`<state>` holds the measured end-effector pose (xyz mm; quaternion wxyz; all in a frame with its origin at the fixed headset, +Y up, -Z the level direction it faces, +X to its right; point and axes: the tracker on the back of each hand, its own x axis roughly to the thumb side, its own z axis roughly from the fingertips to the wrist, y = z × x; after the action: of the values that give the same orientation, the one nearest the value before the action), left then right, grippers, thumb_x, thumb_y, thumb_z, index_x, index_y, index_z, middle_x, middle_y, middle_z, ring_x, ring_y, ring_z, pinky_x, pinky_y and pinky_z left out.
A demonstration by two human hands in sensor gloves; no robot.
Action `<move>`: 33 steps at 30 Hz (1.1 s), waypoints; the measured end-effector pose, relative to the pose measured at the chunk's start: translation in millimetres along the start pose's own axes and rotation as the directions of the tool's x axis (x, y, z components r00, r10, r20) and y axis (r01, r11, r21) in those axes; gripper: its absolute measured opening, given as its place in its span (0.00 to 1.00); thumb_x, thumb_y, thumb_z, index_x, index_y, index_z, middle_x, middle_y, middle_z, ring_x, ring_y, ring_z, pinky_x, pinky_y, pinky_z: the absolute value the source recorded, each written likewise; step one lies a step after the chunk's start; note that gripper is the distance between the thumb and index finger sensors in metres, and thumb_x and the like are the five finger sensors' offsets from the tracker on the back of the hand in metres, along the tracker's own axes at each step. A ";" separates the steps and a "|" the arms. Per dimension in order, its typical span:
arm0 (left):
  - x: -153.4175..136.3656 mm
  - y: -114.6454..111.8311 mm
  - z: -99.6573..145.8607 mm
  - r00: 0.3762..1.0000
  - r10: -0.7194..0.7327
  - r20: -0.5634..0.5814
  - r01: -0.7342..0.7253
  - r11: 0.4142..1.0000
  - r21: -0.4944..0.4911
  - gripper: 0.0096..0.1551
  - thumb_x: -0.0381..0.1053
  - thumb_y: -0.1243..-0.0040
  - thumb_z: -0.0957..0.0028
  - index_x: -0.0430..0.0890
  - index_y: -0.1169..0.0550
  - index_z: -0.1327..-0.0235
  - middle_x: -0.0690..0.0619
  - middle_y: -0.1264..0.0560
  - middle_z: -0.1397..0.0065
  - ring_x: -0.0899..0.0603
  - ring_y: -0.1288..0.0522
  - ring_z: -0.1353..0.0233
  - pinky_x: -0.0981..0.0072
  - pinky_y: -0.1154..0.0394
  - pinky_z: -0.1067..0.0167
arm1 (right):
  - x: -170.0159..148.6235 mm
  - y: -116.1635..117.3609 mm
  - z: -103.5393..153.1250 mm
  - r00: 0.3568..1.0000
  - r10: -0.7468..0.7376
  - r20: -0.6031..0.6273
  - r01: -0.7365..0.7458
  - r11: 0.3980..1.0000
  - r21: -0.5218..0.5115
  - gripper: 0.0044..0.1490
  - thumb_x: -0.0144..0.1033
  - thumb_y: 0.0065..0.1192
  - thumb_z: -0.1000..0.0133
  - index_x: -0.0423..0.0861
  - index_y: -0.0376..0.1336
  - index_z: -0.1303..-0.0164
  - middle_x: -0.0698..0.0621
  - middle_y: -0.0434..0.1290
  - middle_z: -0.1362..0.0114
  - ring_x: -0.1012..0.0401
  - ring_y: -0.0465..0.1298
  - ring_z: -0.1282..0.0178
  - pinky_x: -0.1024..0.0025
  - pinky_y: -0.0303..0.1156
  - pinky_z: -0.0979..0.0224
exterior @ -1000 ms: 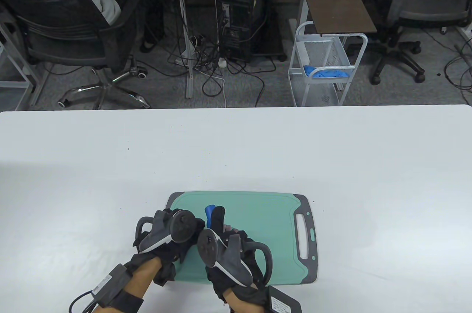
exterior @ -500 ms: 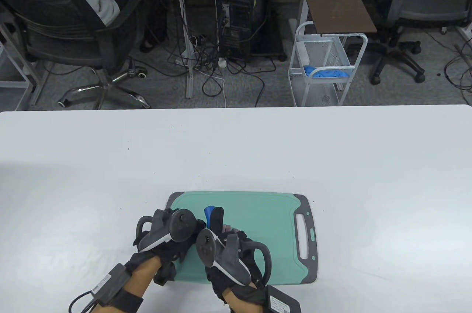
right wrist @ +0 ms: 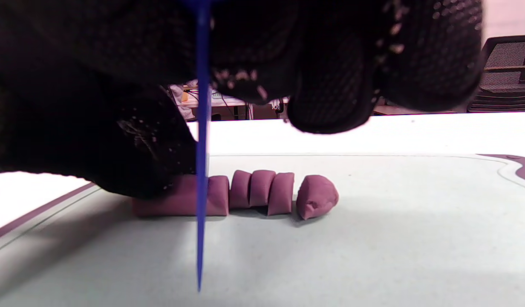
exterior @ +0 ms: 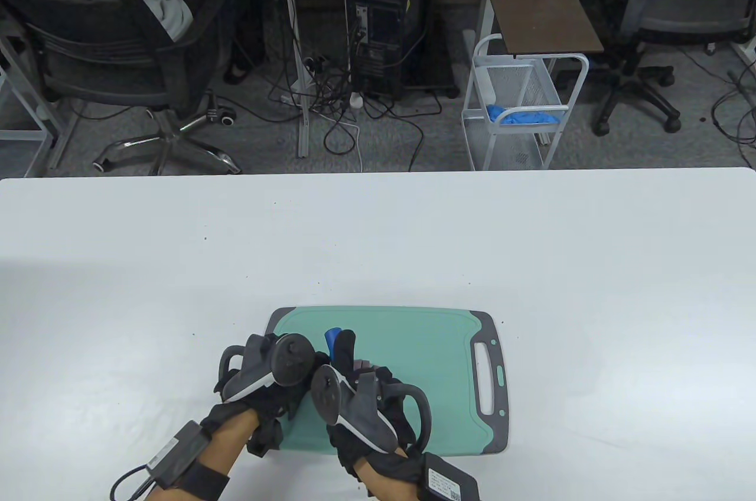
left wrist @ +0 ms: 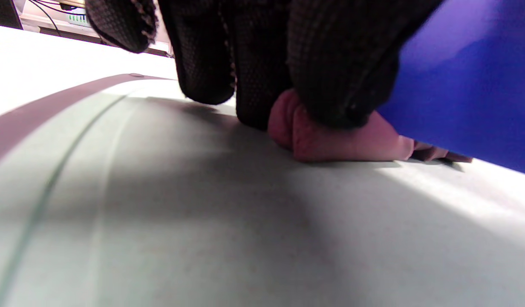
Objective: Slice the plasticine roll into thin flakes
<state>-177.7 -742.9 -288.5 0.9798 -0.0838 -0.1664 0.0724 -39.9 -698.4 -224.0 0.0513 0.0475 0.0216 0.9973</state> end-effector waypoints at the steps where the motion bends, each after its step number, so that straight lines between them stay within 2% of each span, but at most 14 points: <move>1: 0.0 0.1 0.2 1.000 0.001 0.000 -0.001 1.000 0.000 0.24 0.55 0.25 0.66 0.63 0.14 0.52 0.61 0.14 0.39 0.41 0.21 0.25 0.38 0.31 0.26 | 0.3 0.7 -0.4 1.000 0.001 0.000 -0.001 1.000 0.000 0.55 0.44 0.66 0.48 0.45 0.38 0.21 0.48 0.78 0.61 0.45 0.80 0.53 0.44 0.76 0.50; 18: 0.2 0.1 -0.8 1.000 -0.001 0.002 0.001 1.000 -0.010 0.24 0.55 0.25 0.65 0.63 0.14 0.52 0.60 0.15 0.39 0.41 0.22 0.25 0.38 0.32 0.26 | -3.3 15.2 -13.4 0.999 -0.034 -0.007 0.034 0.999 0.017 0.55 0.44 0.66 0.48 0.46 0.38 0.21 0.48 0.78 0.61 0.45 0.80 0.53 0.44 0.76 0.49; 28: 0.3 0.2 -1.3 1.000 -0.005 0.004 0.005 1.000 -0.011 0.24 0.55 0.25 0.65 0.63 0.14 0.52 0.60 0.15 0.38 0.41 0.21 0.25 0.38 0.32 0.26 | 1.0 29.4 -20.1 1.000 -0.018 -0.001 0.017 0.998 -0.065 0.55 0.44 0.65 0.48 0.45 0.37 0.21 0.49 0.78 0.62 0.46 0.80 0.53 0.45 0.77 0.50; 33: -0.2 0.2 -0.9 1.000 -0.006 0.005 0.006 1.000 -0.010 0.24 0.56 0.25 0.65 0.64 0.14 0.52 0.61 0.15 0.39 0.41 0.21 0.25 0.38 0.32 0.26 | 2.0 30.3 -26.8 1.000 -0.028 -0.012 0.028 0.998 -0.056 0.54 0.44 0.65 0.48 0.46 0.38 0.21 0.48 0.78 0.61 0.46 0.80 0.53 0.44 0.76 0.49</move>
<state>-177.5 -742.8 -289.4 0.9792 -0.0881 -0.1693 0.0690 -47.5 -729.3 -249.0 0.0663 0.0395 -0.0053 0.9970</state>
